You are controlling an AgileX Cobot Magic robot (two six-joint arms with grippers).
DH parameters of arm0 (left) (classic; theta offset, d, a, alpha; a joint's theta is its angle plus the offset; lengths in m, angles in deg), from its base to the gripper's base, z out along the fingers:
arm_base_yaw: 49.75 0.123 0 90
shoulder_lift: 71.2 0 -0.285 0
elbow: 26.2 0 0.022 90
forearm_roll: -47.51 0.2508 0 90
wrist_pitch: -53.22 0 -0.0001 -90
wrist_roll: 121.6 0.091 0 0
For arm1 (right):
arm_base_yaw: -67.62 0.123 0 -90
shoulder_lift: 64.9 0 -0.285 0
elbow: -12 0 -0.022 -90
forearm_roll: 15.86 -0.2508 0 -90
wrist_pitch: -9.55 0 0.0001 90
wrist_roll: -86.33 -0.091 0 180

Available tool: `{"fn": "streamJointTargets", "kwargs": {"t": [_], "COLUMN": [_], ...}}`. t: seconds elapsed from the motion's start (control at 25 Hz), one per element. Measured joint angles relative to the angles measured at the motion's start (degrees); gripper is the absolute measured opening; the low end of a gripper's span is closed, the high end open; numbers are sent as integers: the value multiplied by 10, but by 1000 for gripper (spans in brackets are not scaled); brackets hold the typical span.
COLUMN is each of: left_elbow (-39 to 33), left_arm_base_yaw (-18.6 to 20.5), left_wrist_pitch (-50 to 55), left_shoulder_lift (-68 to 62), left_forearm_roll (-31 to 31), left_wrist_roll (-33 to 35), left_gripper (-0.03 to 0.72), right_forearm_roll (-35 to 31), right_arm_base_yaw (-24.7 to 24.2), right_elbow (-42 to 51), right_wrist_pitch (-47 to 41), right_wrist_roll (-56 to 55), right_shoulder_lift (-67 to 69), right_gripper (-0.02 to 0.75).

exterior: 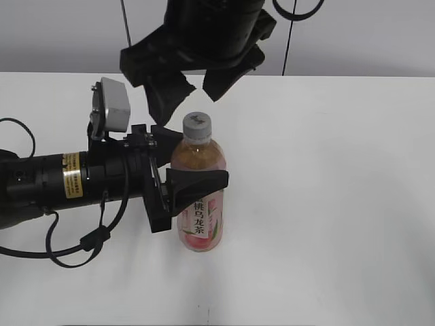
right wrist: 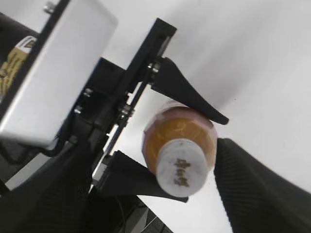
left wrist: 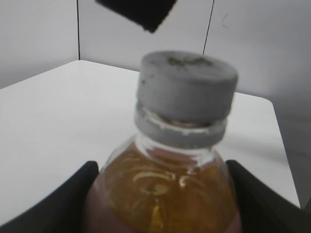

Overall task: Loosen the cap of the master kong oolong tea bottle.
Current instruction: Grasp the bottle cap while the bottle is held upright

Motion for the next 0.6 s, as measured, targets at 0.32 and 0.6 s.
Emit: {"fn": "streamJointTargets", "kwargs": {"t": [0.32, 0.6], "left_elbow": [0, 0], "left_arm_base_yaw": [0, 0], "left_wrist_pitch": [0, 0], "left_shoulder_lift": [0, 0], "left_forearm_roll": [0, 1], "left_wrist_roll": [0, 0], "left_gripper": [455, 455], "right_forearm_roll": [20, 20], "right_arm_base_yaw": [0, 0], "right_elbow": [39, 43], "right_wrist_pitch": [0, 0], "right_wrist_roll": [-47, -48], "right_shoulder_lift": [-23, -10], "right_gripper": [589, 587]}}
